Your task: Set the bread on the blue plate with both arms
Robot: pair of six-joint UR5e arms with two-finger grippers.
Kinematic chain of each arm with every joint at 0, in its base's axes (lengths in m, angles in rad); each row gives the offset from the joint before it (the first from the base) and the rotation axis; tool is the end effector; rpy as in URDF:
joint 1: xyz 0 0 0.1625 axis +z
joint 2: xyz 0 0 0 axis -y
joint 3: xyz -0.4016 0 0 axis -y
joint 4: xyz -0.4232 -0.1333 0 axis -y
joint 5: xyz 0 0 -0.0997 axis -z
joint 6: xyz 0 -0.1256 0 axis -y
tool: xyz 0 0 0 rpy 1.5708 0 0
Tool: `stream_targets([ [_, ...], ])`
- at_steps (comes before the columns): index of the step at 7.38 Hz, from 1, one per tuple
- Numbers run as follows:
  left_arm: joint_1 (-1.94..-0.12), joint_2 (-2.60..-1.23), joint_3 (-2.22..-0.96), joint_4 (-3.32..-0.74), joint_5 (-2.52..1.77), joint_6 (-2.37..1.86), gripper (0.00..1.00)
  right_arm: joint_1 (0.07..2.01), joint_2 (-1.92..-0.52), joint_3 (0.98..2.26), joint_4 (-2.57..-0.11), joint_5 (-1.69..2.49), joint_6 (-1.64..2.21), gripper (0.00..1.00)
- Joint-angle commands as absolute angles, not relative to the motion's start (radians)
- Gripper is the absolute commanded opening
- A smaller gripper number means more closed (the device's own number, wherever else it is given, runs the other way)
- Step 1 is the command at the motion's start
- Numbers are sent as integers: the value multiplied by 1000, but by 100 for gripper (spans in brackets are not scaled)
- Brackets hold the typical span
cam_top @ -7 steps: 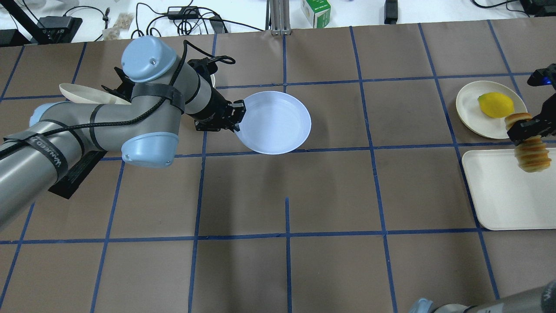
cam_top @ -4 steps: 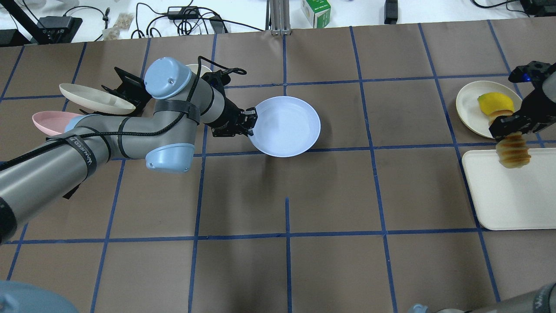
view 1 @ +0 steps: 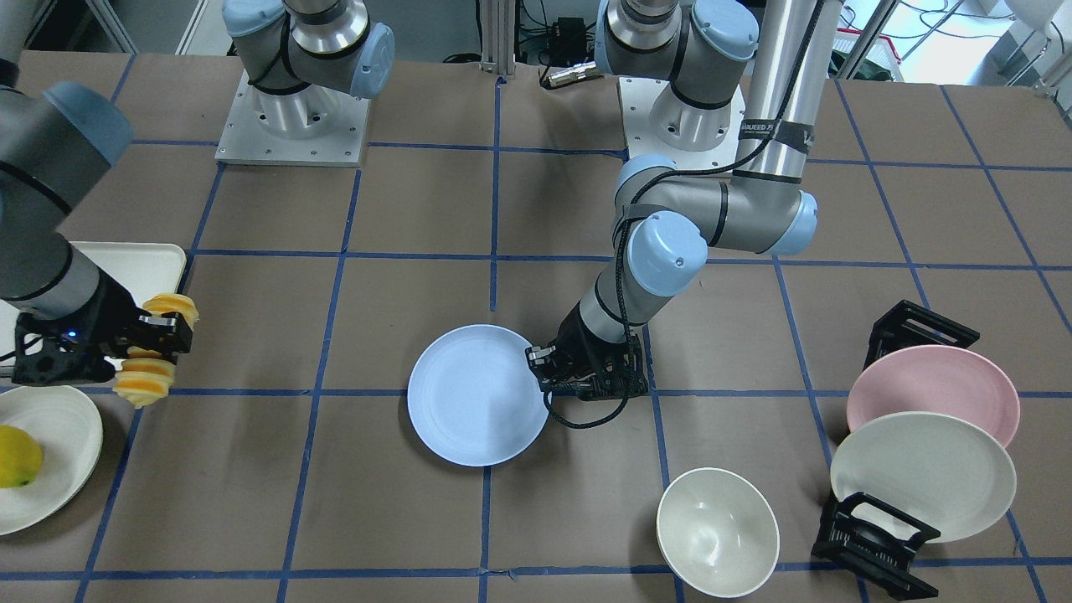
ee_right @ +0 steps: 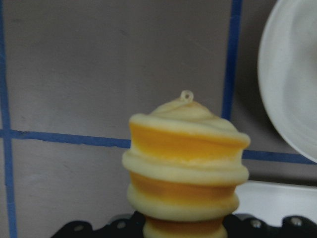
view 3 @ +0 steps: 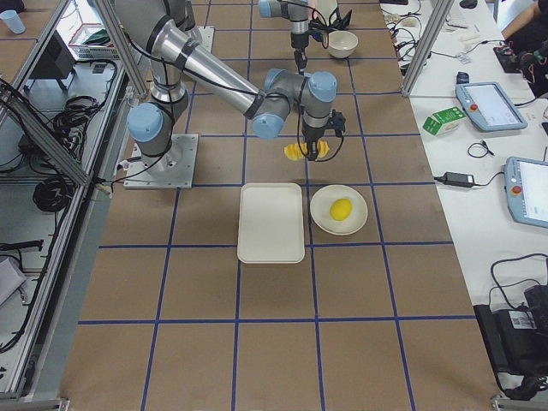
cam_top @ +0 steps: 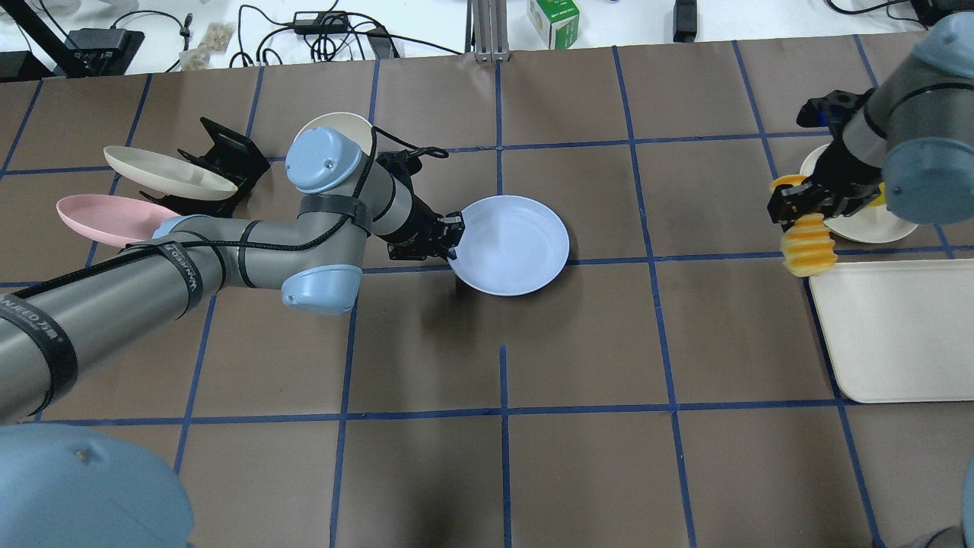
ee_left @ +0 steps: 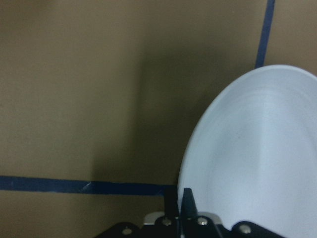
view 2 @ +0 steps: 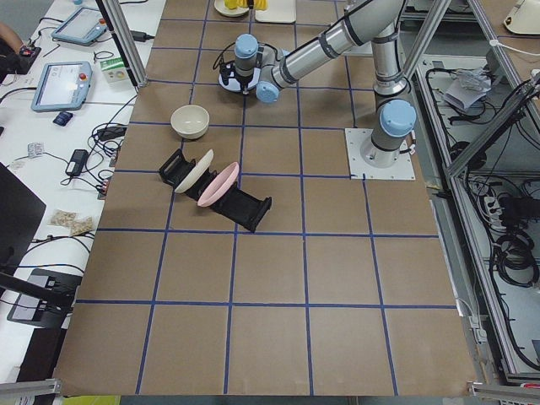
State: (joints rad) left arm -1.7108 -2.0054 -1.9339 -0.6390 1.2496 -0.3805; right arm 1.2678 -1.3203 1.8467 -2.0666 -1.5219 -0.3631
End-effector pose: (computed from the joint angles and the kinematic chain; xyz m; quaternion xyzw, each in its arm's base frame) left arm -0.2521 -0.5496 0.1191 0.1075 -0.9791 0.0229 0.1712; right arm -0.0344 -0.5773 0.2105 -0.0297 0.9991 0.0065 0.0281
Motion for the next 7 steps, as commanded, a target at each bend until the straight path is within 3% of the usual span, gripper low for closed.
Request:
stream_targets([
  [1, -1717, -2006, -1939, -638, 1259, -390, 69, 1382, -1328, 1844, -2069, -1517, -249, 38],
  [2, -1717, -1988, -1934, -640, 1269, -394, 100, 1400, -1331, 1844, -2069, -1476, -242, 38],
  [4, -1712, -1958, -1892, -652, 1269, -383, 100, 1484, -1330, 1844, -2115, -1408, -137, 39],
  [7, -1581, -1875, -1717, -1003, 1333, -213, 100, 1690, -1298, 1842, -2233, -1407, 96, 41],
])
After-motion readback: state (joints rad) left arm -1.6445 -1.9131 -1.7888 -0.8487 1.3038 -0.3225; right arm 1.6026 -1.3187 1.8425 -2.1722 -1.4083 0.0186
